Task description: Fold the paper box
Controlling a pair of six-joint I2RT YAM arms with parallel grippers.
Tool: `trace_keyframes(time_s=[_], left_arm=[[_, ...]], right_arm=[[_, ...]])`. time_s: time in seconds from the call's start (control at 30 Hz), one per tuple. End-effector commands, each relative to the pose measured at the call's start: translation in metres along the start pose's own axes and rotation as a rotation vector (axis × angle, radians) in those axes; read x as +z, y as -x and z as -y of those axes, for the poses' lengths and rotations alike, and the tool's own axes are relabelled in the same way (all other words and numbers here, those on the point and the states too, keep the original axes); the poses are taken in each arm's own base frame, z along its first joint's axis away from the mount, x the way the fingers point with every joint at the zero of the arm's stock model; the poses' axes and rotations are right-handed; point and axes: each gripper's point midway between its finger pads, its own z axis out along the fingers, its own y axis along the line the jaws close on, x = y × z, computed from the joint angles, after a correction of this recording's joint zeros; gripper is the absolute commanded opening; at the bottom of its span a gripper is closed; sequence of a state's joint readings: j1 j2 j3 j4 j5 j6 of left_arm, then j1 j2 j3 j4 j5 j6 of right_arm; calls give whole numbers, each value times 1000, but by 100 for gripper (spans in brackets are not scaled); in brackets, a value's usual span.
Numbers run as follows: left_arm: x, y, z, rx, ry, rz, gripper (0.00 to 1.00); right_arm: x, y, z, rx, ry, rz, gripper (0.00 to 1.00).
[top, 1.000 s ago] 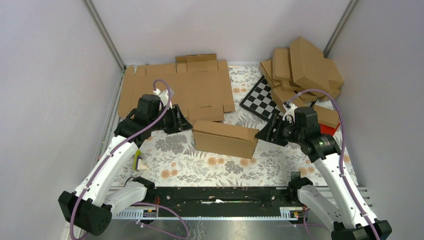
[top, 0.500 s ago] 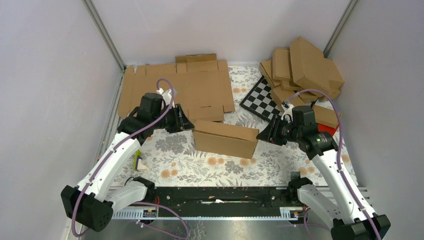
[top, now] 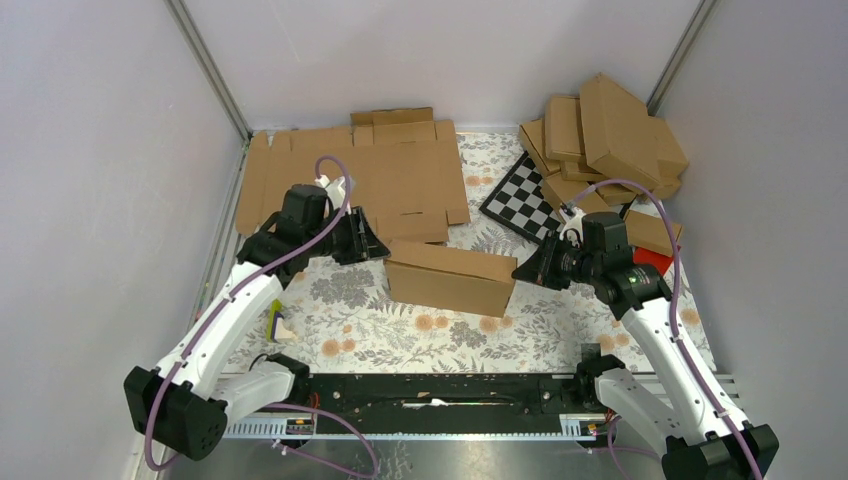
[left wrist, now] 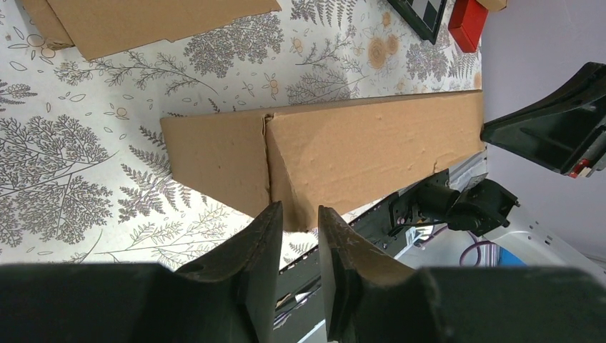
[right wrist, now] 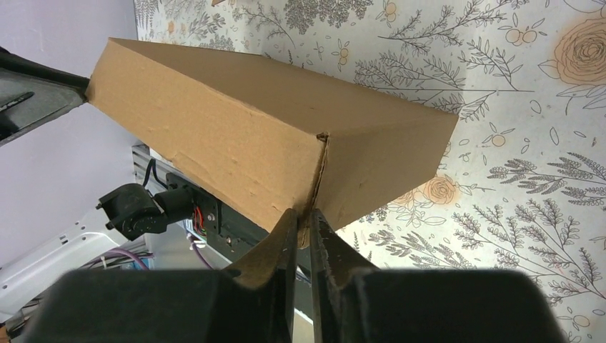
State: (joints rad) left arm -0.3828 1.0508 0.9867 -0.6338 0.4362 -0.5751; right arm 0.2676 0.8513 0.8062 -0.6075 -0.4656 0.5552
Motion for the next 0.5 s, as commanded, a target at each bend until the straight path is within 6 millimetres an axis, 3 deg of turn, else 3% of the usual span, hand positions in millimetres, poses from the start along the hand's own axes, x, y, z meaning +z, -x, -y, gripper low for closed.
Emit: trace_keyframes(time_s=[0.0,0.47], left_arm=[[0,15,13,39,-48,32,28],[9,3,-3,15,-14,-2,21]], right_arm=[[6,-11,15,-1,-46,-41,13],[6,-12,14,-2,-39,-48,12]])
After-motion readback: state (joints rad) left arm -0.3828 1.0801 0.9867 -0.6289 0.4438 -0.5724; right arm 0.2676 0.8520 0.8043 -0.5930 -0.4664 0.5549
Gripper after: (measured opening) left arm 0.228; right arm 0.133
